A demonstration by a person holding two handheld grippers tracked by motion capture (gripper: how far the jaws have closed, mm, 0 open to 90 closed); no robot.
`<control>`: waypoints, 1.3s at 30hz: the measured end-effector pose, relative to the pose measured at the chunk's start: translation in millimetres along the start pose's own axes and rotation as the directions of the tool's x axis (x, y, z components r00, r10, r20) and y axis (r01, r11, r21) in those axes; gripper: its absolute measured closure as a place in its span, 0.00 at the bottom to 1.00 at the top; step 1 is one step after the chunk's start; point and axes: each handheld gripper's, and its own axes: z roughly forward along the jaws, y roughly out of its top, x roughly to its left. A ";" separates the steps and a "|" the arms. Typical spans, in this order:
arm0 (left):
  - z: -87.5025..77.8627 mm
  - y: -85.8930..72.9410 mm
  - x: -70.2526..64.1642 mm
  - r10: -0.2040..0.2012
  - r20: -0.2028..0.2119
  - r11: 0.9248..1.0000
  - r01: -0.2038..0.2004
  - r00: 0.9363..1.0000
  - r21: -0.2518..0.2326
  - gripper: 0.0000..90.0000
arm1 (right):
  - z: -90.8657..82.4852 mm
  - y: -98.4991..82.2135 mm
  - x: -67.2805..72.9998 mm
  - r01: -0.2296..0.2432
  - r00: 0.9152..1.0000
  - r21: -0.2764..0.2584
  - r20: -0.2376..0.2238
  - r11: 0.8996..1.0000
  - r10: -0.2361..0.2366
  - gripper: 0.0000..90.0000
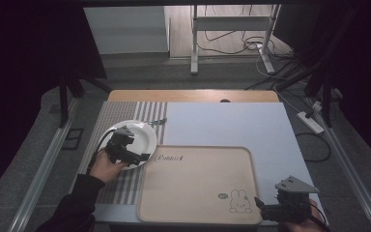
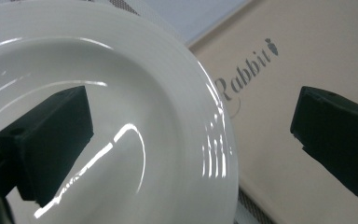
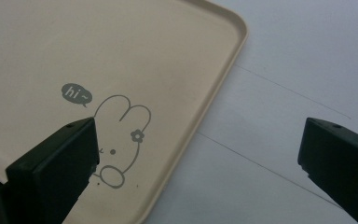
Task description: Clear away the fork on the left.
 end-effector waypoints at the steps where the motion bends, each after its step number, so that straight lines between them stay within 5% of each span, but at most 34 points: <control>1: 2.7 2.7 0.6 -0.001 0.005 1.000 0.001 1.000 -0.001 0.00 | 0.1 0.0 0.0 0.000 1.000 0.000 0.000 1.000 0.000 0.00; 19: 36.1 50.6 23.7 0.054 -0.009 0.998 -0.054 0.999 0.034 0.06 | 0.6 0.1 -0.2 0.001 1.000 0.008 -0.008 1.000 -0.001 0.00; 26: 47.9 67.6 39.7 0.053 -0.005 0.996 -0.053 0.999 0.065 0.39 | 1.3 0.3 0.3 0.006 1.000 0.014 -0.012 1.000 -0.006 0.00; 28: 54.7 75.0 46.5 0.053 -0.001 0.995 -0.053 0.999 0.090 0.63 | 1.6 0.4 0.3 0.009 1.000 0.017 -0.016 1.000 -0.009 0.00; 33: 70.8 85.4 57.5 0.072 0.012 0.985 -0.073 0.997 0.154 0.97 | 2.0 0.5 0.8 0.014 1.000 0.023 -0.019 1.000 -0.014 0.00; 39: 90.5 91.5 66.5 0.061 -0.002 0.976 -0.059 0.998 0.211 0.99 | 2.7 0.6 0.9 0.021 0.999 0.031 -0.027 0.999 -0.020 0.00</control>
